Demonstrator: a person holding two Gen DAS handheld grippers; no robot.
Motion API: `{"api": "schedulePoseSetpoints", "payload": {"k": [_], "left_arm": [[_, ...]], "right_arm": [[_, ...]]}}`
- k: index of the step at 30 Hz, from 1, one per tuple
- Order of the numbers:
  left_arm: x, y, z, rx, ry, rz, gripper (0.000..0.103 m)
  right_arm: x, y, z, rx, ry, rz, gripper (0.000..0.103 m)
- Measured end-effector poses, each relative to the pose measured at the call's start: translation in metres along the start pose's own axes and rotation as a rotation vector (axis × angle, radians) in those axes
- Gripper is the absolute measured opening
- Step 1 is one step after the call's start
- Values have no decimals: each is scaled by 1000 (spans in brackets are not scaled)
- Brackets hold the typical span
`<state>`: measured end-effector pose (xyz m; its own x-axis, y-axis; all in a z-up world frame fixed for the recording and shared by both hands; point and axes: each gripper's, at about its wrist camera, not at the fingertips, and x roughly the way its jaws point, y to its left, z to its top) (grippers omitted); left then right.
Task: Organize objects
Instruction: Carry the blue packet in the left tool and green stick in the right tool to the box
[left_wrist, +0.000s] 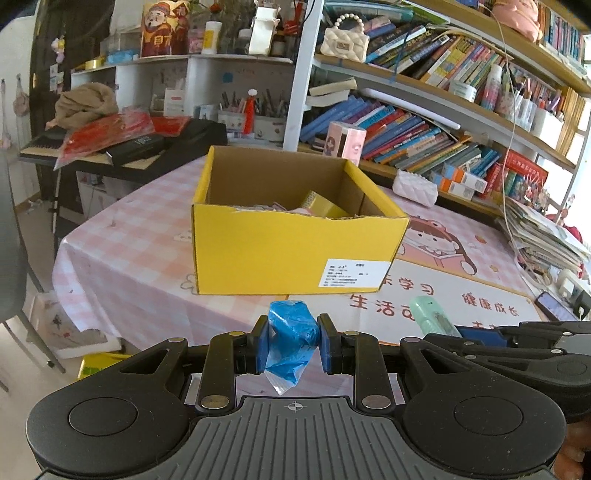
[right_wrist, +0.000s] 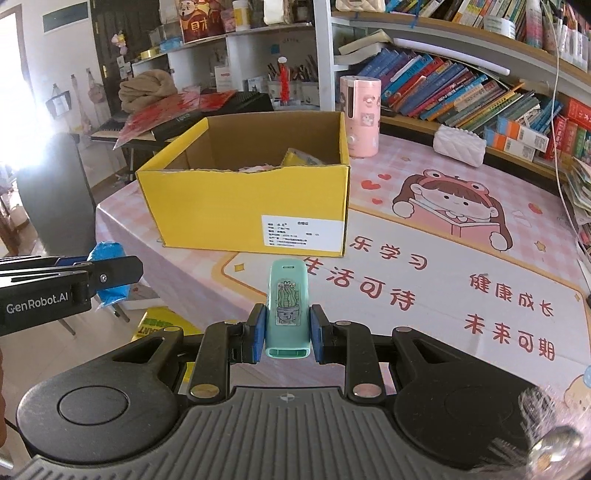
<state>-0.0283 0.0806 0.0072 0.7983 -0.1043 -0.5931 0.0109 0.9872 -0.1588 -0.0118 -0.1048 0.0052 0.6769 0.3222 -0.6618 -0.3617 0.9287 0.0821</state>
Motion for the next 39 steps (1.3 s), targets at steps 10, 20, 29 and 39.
{"api": "schedulePoseSetpoints", "payload": {"k": [10, 20, 29, 39], "left_arm": [[-4, 2, 3, 11, -23, -18, 25], [-1, -1, 32, 18, -100, -24, 25], [21, -2, 73, 10, -172, 18, 25], [67, -3, 98, -13, -162, 83, 25]], "right_arm": [[-3, 8, 1, -1, -4, -22, 23], [-1, 6, 30, -8, -54, -21, 23], [22, -5, 79, -19, -116, 12, 23], [64, -19, 120, -87, -118, 58, 23]]}}
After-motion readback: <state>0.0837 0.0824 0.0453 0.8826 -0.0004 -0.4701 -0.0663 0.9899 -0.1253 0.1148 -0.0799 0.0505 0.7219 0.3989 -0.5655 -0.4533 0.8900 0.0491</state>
